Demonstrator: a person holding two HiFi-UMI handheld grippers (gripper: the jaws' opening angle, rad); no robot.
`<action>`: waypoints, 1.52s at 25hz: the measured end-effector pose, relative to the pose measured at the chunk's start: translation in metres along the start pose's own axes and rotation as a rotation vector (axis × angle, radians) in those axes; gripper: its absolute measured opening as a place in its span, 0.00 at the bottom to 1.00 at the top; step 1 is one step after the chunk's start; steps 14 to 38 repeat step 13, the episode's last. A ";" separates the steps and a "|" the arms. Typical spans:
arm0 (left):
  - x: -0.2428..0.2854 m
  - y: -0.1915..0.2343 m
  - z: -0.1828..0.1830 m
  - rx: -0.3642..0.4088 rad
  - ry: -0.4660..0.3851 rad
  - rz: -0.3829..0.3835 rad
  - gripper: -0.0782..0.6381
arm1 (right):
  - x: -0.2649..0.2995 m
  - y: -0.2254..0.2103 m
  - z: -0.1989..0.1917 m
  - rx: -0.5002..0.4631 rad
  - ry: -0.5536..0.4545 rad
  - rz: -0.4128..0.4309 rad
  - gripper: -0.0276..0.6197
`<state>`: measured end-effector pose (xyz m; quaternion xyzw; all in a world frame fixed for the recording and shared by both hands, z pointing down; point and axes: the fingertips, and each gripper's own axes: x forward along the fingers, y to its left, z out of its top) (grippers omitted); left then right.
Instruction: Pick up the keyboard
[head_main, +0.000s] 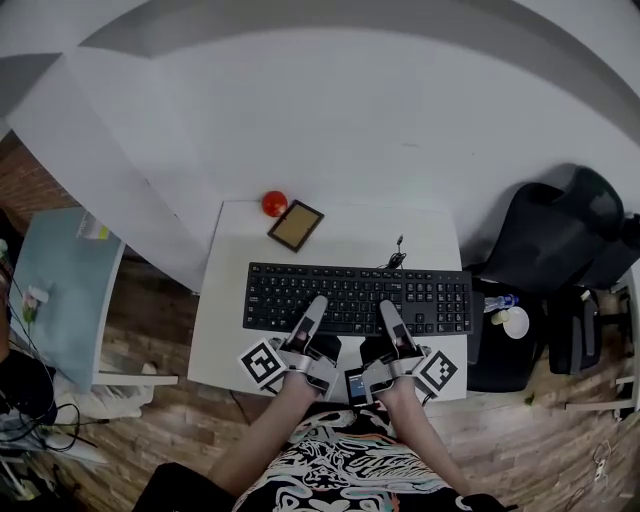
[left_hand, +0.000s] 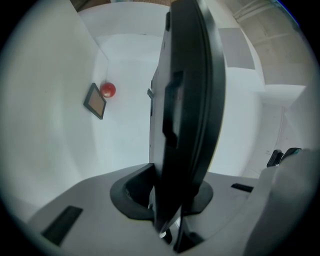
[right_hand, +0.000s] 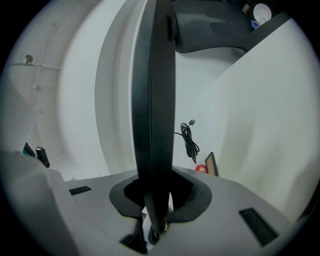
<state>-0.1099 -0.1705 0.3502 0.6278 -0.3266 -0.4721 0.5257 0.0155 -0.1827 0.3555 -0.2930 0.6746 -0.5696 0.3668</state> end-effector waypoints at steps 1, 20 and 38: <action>0.000 0.000 0.000 -0.002 -0.002 0.000 0.22 | 0.000 0.000 0.000 -0.001 0.004 0.000 0.18; 0.005 0.004 -0.002 -0.003 0.005 0.013 0.22 | -0.001 -0.007 0.005 0.011 0.006 -0.022 0.18; 0.005 0.004 -0.002 -0.003 0.005 0.013 0.22 | -0.001 -0.007 0.005 0.011 0.006 -0.022 0.18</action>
